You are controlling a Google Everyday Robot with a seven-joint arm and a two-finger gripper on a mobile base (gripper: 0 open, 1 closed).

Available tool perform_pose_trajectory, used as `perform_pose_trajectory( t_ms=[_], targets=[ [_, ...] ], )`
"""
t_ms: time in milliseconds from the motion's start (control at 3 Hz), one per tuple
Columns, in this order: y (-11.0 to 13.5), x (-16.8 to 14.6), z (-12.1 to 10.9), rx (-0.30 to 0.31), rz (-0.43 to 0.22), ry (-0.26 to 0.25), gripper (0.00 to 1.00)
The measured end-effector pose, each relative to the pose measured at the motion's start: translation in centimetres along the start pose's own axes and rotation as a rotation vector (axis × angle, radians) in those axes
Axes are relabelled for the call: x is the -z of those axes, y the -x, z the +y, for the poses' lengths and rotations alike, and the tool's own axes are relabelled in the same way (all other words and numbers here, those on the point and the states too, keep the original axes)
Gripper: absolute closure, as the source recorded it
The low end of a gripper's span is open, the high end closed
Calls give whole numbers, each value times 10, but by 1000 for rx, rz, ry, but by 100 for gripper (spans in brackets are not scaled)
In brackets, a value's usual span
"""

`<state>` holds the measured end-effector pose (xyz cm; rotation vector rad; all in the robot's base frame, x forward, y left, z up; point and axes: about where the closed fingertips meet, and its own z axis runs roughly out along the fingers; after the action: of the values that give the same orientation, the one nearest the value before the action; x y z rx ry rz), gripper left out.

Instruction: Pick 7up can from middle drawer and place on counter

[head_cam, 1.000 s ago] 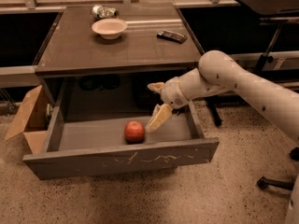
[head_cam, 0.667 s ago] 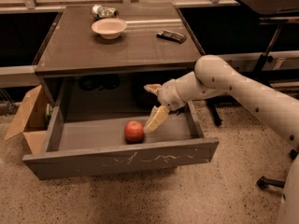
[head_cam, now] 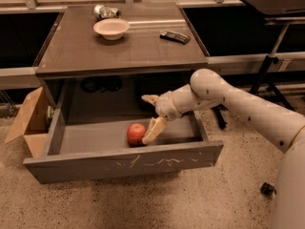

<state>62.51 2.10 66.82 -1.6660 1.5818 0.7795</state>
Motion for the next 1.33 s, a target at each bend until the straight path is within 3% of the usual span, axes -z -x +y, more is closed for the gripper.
perform_pose_trajectory(
  t_ms=[333,667,1000,1333],
  targets=[
    [-7,-10,1,-5,-6,11,18],
    [-7,-18,4,-7,-16,36,24],
    [-8,-25,9,-14,-30,62,16],
    [-14,-32,16,-34,-41,98,15]
  ],
)
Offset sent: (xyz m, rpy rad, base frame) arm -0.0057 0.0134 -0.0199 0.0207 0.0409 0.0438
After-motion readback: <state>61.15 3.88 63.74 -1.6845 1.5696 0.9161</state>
